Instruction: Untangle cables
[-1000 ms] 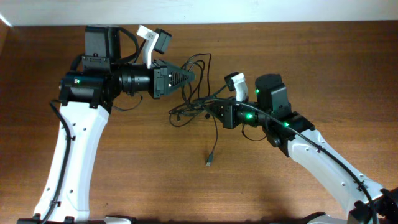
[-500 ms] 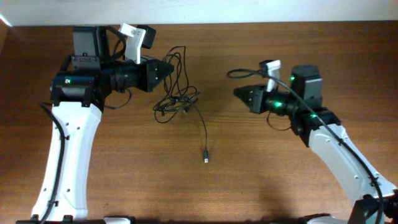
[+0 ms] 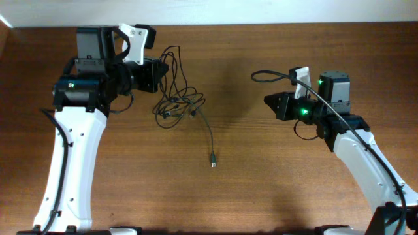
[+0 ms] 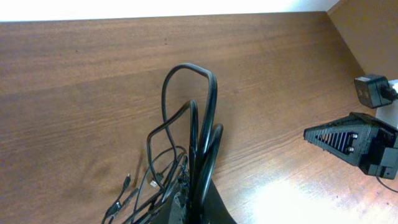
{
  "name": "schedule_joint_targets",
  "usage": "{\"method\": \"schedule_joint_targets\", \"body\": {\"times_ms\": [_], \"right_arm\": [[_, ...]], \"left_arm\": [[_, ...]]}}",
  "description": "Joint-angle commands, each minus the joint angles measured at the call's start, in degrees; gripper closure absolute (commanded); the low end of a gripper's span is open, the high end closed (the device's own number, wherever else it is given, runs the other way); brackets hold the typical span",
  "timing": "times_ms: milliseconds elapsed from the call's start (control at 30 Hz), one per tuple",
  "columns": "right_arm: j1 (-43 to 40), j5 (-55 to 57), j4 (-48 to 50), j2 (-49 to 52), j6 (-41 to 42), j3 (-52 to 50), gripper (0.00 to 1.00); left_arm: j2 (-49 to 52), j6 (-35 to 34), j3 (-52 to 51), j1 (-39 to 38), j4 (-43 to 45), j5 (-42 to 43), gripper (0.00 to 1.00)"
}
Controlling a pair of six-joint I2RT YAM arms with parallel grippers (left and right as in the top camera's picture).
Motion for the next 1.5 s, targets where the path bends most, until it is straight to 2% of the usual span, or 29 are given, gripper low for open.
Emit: {"method": "schedule_joint_targets", "body": {"times_ms": [0, 300, 367, 600, 1300, 1333, 1367, 1400, 1433, 1467], "right_arm": [[-0.22, 1.64, -0.33, 0.28, -0.90, 0.37, 0.94], [-0.22, 4.61, -2.08, 0.28, -0.90, 0.37, 0.94], [-0.22, 4.61, -2.08, 0.28, -0.90, 0.37, 0.90], [-0.22, 5.95, -2.12, 0.28, -0.85, 0.37, 0.89], [-0.20, 5.44, -3.41, 0.28, -0.79, 0.37, 0.88], [-0.20, 4.04, -3.58, 0.28, -0.79, 0.37, 0.75], [-0.20, 2.32, -3.56, 0.28, -0.79, 0.37, 0.59], [-0.20, 0.11, -3.56, 0.28, -0.79, 0.37, 0.21], [-0.20, -1.40, -3.56, 0.28, -0.79, 0.37, 0.01], [-0.20, -3.56, -3.54, 0.28, -0.79, 0.37, 0.01]], "left_arm": [[-1.38, -0.15, 0.42, 0.42, 1.44, -0.28, 1.00], [1.16, -0.20, 0.42, 0.37, 3.74, -0.24, 1.00], [1.73, -1.11, 0.42, 0.35, 4.61, -0.24, 1.00], [1.84, -1.49, 0.42, 0.37, 5.46, -0.24, 1.00], [1.84, -3.21, 0.42, 0.31, 5.86, 0.28, 1.00], [1.84, -3.69, 0.42, 0.31, 5.88, 0.68, 1.00], [1.84, -5.29, 0.42, 0.31, 5.88, 0.70, 1.00], [1.84, -6.38, 0.42, 0.31, 5.88, 0.90, 1.00], [1.84, -7.39, 0.42, 0.17, 5.92, 0.92, 1.00], [1.84, -7.89, 0.42, -0.09, 6.16, 1.88, 1.00]]}}
